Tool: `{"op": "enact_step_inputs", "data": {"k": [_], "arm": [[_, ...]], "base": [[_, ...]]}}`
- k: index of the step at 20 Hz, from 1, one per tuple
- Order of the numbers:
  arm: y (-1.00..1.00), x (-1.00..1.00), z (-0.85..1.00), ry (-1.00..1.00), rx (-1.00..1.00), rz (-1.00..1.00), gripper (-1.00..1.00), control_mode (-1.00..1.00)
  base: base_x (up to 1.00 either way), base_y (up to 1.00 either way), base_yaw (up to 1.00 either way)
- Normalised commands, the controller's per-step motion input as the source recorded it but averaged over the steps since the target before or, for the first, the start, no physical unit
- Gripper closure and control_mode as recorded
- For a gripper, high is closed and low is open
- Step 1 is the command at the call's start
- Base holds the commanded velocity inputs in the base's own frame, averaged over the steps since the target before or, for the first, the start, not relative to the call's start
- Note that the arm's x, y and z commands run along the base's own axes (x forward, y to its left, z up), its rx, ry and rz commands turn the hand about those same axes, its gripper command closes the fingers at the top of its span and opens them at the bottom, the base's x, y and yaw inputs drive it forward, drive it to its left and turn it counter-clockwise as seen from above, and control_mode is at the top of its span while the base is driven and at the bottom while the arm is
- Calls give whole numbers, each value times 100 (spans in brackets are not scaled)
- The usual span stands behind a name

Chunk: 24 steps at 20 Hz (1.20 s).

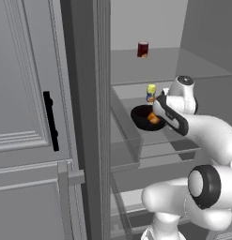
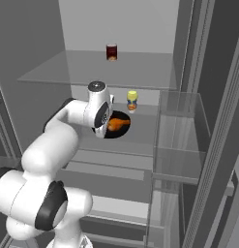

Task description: Pick the chicken drumstick and avocado from their plates and place them in the bowl. Then put the bowl in the fridge.

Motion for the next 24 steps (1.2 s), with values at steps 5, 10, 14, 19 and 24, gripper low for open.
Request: {"op": "enact_step_inputs", "data": {"k": [5, 10, 14, 19, 24], "arm": [[-2, -58, 3, 0, 1, -19, -100, -100], [-4, -75, 18, -3, 9, -24, -100, -100], [0, -69, 56, -5, 20, -37, -100, -100], [11, -97, 56, -3, 22, -48, -100, -100], [14, -100, 69, 0, 27, -52, -100, -100]], "base": [[0, 0, 0], [0, 0, 0], [0, 0, 0], [0, 0, 0], [0, 0, 0]]}}
